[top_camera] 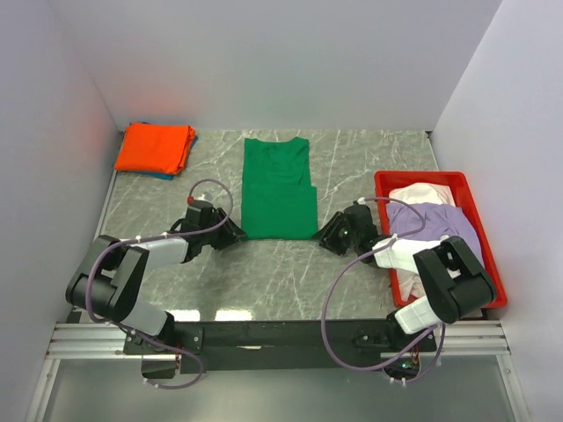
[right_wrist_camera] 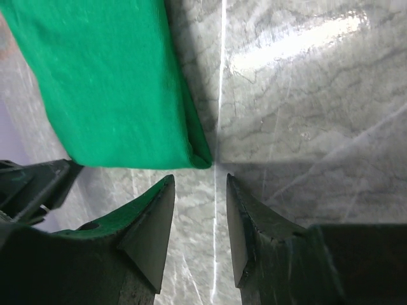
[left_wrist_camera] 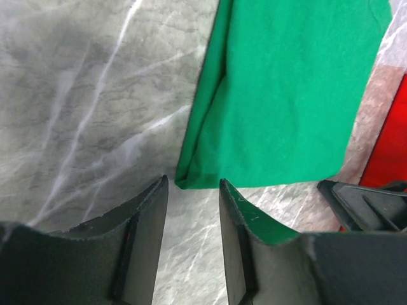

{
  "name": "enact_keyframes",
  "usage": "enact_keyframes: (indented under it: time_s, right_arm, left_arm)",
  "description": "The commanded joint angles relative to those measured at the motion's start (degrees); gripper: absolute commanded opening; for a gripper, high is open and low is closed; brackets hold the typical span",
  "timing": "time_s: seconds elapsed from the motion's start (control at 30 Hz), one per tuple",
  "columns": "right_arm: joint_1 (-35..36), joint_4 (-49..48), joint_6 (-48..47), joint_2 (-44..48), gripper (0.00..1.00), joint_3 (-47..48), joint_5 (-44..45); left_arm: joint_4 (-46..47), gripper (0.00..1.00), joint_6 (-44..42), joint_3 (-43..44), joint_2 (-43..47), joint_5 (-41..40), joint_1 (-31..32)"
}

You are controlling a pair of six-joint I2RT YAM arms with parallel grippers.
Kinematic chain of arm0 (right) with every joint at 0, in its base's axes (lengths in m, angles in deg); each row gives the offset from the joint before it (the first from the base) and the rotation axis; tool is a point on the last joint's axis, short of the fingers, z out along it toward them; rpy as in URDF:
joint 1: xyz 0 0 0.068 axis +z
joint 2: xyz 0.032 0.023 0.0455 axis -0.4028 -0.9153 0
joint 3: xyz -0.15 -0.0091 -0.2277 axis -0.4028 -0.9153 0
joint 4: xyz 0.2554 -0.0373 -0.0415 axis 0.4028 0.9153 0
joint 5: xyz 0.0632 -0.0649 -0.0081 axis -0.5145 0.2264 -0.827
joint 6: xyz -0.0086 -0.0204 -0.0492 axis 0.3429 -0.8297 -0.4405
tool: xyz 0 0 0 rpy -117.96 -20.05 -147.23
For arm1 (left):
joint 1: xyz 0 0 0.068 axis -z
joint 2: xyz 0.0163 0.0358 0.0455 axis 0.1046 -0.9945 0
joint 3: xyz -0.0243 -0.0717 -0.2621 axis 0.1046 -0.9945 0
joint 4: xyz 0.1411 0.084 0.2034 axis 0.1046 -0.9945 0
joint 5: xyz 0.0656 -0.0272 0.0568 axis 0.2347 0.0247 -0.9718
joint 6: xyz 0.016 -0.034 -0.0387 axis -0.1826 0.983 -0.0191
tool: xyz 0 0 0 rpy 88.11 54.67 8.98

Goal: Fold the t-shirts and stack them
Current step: Fold the tshirt

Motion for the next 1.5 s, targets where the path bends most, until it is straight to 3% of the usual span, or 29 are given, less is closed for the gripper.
enact_keyframes:
  time_s: [0.0, 0.3, 0.47, 0.6, 0.67, 1.07, 1.47]
  right_arm:
    - [0.14, -4.06, 1.47, -1.83, 0.45, -0.04, 1.01]
    - [0.22, -5.03, 1.29, -4.47, 0.35, 1.01, 0.13]
    - [0.22, -4.34, 0.33, -6.49, 0.23, 2.59, -0.39]
    - [0.22, -2.58, -0.99, -6.06, 0.07, 3.65, 0.92]
    - [0.14, -0.48, -2.21, -5.1, 0.0, 4.18, 1.71]
    - [0.4, 2.69, -3.72, 9.22, 0.0, -4.51, 0.75]
    - [11.99, 14.02, 0.85, 39.52, 0.0, -16.73, 7.51]
  left_arm:
    - [2.78, 0.45, 0.5, -0.46, -1.01, -0.59, 0.95]
    - [3.39, 0.42, 1.82, -0.03, -4.7, -3.75, 2.89]
    - [3.74, 0.3, 2.26, 0.59, -6.46, -4.72, 3.59]
    - [2.61, 0.05, 1.91, 1.47, -5.85, -5.16, 3.77]
    - [1.38, 0.01, 1.47, 1.47, -4.18, -5.69, 3.94]
    - [-2.41, 0.01, 2.43, -5.38, 8.47, -7.36, 6.66]
    - [-10.75, 0.01, 11.13, -19.09, 37.99, -14.04, 18.09]
